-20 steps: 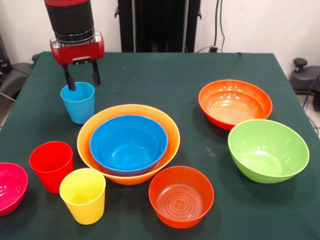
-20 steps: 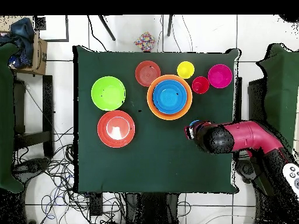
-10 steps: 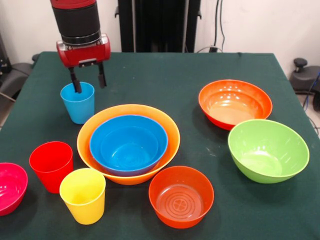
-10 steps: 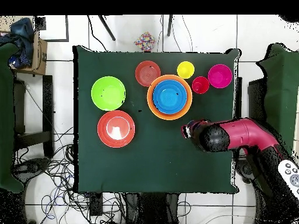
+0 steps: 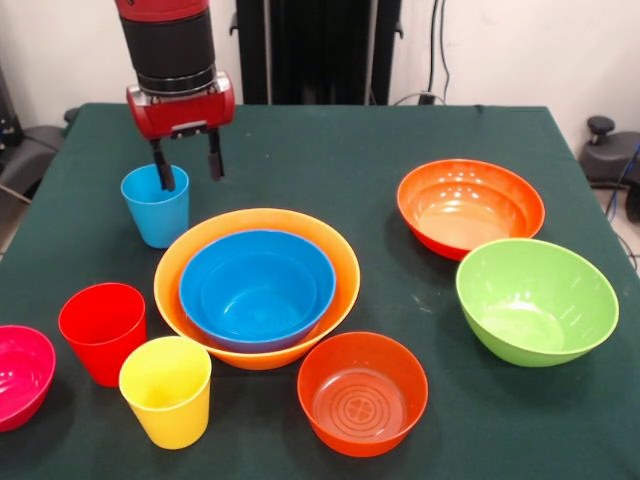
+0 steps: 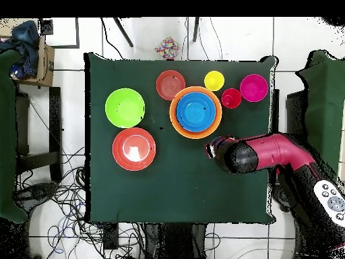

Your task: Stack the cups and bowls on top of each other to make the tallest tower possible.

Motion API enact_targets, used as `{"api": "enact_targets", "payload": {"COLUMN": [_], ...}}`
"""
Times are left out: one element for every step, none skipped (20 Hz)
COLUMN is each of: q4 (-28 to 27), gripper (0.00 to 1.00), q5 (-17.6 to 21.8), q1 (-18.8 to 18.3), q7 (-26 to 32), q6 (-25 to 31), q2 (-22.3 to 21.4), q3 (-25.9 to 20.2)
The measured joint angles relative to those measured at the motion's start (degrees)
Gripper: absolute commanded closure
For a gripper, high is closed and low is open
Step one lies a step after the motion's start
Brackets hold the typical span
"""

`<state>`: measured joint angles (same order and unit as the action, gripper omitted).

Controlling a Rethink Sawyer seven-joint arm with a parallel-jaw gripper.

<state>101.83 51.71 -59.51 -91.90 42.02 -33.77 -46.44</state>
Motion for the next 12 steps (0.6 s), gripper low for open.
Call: {"api": "enact_targets", "payload": {"q4": [0.0, -0.1, -0.1, -0.1, -0.1, -0.1, -0.1, -0.1, -0.1, -0.1, -0.1, -0.1], "gripper": [0.0, 0.0, 0.0, 0.0, 0.0, 0.0, 0.0, 0.0, 0.0, 0.0, 0.0, 0.0], "q5": [0.1, 0.2, 0.3, 0.3, 0.4, 0.5, 0.7, 0.9, 1.1, 1.3, 1.5, 2.0], "q1": [0.1, 0.1, 0.1, 0.1, 0.1, 0.1, 0.1, 0.1, 0.1, 0.1, 0.1, 0.1], "q7": [0.0, 0.0, 0.0, 0.0, 0.0, 0.0, 0.0, 0.0, 0.0, 0.0, 0.0, 0.0], "q6": [0.0, 0.0, 0.0, 0.0, 0.0, 0.0, 0.0, 0.0, 0.0, 0.0, 0.0, 0.0], "q2": [0.0, 0.0, 0.0, 0.0, 0.0, 0.1, 0.2, 0.3, 0.5, 0.7, 0.9, 1.4], "q3": [0.0, 0.0, 0.0, 0.0, 0.0, 0.1, 0.1, 0.2, 0.2, 0.3, 0.4, 0.5]}}
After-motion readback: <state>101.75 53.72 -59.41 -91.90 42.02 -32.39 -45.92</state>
